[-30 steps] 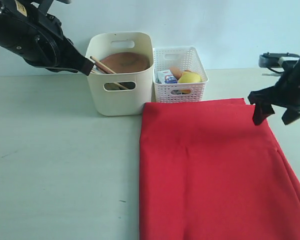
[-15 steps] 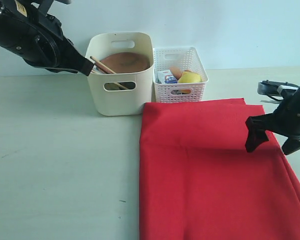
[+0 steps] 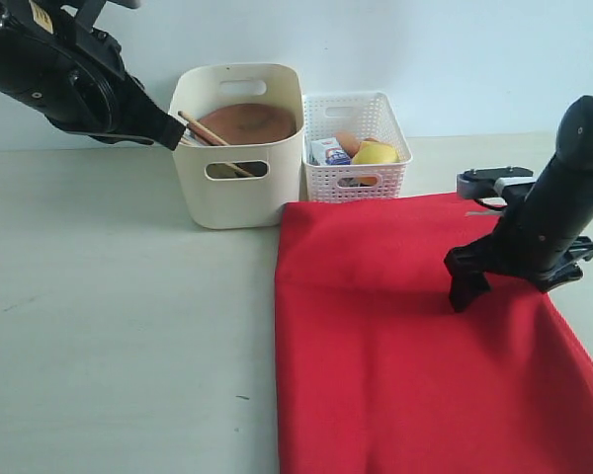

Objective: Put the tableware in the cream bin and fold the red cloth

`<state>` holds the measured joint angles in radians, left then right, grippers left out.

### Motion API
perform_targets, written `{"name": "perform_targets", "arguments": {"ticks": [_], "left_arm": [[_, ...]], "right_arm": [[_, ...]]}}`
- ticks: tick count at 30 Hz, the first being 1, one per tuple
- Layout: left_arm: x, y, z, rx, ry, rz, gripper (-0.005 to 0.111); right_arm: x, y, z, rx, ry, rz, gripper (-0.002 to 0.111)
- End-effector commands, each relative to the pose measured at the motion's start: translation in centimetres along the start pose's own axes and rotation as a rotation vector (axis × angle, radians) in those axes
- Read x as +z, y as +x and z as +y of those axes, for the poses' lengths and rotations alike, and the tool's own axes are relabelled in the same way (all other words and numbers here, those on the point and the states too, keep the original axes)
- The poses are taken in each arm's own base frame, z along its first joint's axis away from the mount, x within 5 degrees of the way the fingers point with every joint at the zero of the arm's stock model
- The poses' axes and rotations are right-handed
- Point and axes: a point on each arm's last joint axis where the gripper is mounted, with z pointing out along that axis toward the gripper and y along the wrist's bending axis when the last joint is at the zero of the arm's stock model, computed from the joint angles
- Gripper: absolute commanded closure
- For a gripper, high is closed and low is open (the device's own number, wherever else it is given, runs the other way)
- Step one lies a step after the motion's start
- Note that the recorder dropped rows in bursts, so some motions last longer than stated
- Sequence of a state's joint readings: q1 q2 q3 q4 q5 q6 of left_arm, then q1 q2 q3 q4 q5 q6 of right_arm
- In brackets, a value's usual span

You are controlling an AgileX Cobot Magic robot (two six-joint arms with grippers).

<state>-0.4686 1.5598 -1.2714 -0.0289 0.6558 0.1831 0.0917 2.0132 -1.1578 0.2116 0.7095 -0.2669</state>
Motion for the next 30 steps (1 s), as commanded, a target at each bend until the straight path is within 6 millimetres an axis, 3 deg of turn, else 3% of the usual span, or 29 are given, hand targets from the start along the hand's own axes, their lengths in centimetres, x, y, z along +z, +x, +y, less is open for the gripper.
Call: {"name": "perform_targets", "arguments": {"ticks": [1, 6, 8, 12, 23, 26, 30], "left_arm": [[0.0, 0.1, -0.1, 0.001, 0.003, 0.006, 0.106], [0.0, 0.2, -0.1, 0.002, 0.003, 0.010, 0.106], [0.0, 0.2, 0.0, 0.005, 0.000, 0.008, 0.106], [-0.4, 0.1, 0.0, 0.009, -0.003, 0.003, 0.106], [-1.5, -0.1, 0.0, 0.009, -0.008, -0.024, 0.106], [-1.7, -0.1, 0.0, 0.010, -0.009, -0.031, 0.106], [-1.8, -0.2, 0.0, 0.011, -0.011, -0.035, 0.106]], "right_arm": [[2.0, 0.3, -1.0, 0.007, 0.132, 0.049, 0.043], [2.4, 0.8, -2.9, -0.014, 0.331, 0.110, 0.094], [2.4, 0.9, -3.3, -0.026, 0.376, 0.126, 0.108], [2.0, 1.3, -4.8, -0.037, 0.432, 0.164, 0.108], [0.5, 4.0, -12.8, 0.225, 0.435, 0.197, 0.108], [-0.1, 3.8, -14.1, 0.306, 0.427, 0.160, 0.108], [-0.7, 2.5, -14.4, 0.352, 0.347, 0.070, 0.108]]}}
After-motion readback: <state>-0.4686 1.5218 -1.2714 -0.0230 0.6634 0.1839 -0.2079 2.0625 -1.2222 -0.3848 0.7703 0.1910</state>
